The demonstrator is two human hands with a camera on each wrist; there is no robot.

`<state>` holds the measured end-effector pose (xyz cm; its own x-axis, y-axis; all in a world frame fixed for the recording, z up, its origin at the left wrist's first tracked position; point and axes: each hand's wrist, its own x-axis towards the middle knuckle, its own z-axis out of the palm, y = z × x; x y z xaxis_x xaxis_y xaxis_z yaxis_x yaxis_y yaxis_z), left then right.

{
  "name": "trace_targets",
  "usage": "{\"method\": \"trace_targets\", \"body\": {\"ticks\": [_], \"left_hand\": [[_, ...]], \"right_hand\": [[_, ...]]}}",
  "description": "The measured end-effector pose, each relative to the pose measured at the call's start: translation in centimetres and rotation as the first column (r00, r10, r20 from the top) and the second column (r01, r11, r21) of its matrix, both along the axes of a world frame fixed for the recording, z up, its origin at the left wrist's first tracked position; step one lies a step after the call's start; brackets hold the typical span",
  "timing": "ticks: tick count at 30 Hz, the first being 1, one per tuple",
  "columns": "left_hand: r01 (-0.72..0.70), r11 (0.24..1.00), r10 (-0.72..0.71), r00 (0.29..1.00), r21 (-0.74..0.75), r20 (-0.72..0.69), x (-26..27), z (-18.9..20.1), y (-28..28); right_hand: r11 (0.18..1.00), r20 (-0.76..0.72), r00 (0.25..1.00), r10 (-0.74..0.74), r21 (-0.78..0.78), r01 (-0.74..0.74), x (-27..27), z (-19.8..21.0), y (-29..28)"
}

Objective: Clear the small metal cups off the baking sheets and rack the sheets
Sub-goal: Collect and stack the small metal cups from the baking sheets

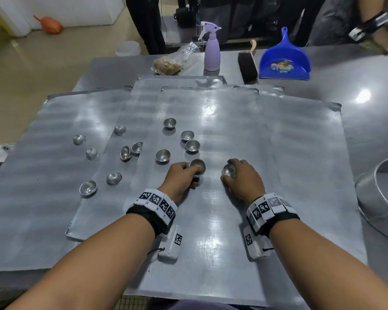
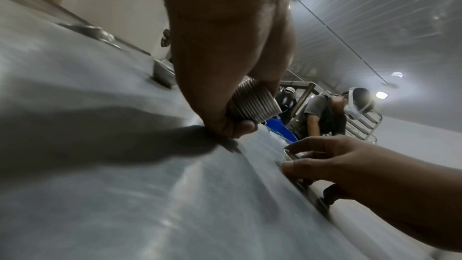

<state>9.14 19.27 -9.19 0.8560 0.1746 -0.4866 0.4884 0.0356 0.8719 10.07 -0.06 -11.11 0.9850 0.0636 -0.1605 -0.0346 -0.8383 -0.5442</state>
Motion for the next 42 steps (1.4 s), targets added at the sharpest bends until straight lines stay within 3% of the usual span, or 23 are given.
{"method": "trace_targets", "body": {"ticks": [12, 21, 28, 31, 35, 39, 42], "left_hand": [[0.24, 0.966, -0.237, 0.971, 0.093, -0.034, 2.5, 0.0, -8.0], [0.246, 0.968, -0.245, 0.969, 0.057, -0.013, 5.5, -0.3, -11.7], [0.187, 0.982, -0.187, 0.982, 0.022, 0.009, 5.6, 0.0, -9.9], [0.203, 0.963, -0.215, 0.975, 0.176, 0.053, 5.3, 0.2, -6.9], [0.128, 0.847, -0.234, 0.961, 0.516, 0.146, 4.9, 0.9, -1.0], [-0.044, 0.699, -0.108, 0.98, 0.713, 0.166, 4.6, 1.3, 5.3], [-0.017, 0.639, -0.089, 0.991, 0.769, 0.096, 3.9, 0.9, 8.8]], "right_hand": [[0.982, 0.013, 0.982, -0.191, 0.014, 0.19, -2.6, -0.5, -7.5], [0.968, 0.002, 0.968, -0.25, 0.002, 0.25, -4.1, -0.8, -9.6], [0.983, 0.009, 0.983, -0.182, -0.007, 0.182, -4.3, -0.4, -7.4], [0.998, 0.003, 0.998, -0.059, -0.009, 0.059, -4.0, 0.0, -4.4], [0.996, -0.012, 0.996, 0.086, 0.009, -0.086, -3.3, 0.2, -0.5], [0.99, -0.002, 0.99, 0.14, 0.026, -0.14, -2.3, 0.4, 2.7], [0.983, -0.022, 0.983, 0.184, 0.031, -0.183, -1.5, 0.3, 4.5]]}}
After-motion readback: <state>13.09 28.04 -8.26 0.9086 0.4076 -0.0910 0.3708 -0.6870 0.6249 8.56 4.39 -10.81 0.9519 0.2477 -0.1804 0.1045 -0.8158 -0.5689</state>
